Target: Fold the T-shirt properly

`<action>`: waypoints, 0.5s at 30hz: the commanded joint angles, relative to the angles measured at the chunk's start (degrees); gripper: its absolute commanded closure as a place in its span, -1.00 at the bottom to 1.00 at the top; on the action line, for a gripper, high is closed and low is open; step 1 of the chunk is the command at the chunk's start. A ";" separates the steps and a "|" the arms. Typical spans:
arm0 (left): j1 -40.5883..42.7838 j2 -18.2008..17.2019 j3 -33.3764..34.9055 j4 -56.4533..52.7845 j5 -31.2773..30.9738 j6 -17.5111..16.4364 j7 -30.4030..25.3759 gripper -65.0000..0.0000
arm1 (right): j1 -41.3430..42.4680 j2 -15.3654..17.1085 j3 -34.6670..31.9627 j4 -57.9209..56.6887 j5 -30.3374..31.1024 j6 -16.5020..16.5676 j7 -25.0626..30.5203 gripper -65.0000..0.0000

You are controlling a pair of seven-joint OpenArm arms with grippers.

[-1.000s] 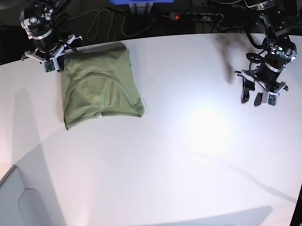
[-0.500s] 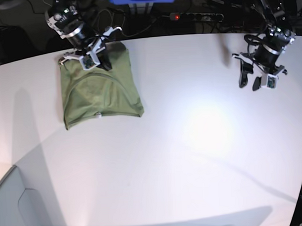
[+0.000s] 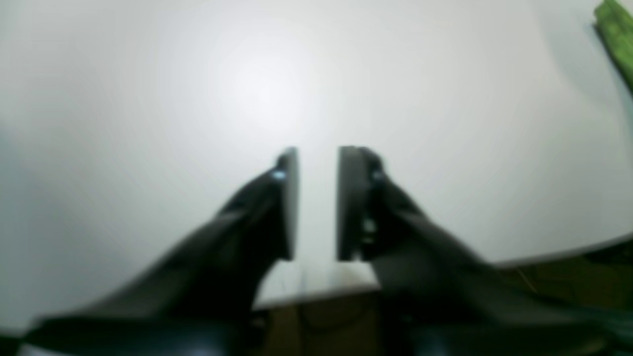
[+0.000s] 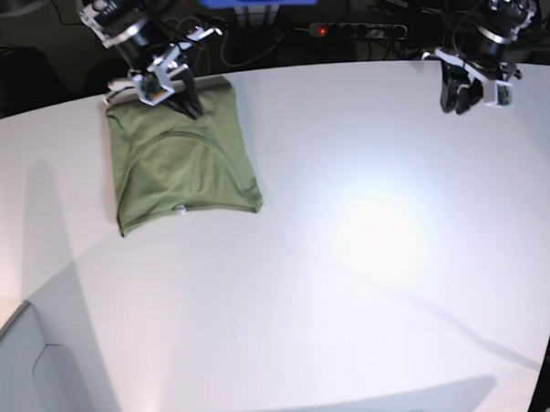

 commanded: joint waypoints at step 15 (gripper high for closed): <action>12.08 8.27 3.26 -7.94 11.58 -0.11 -1.90 1.00 | -12.03 0.87 6.81 -10.79 9.94 0.32 -9.54 1.00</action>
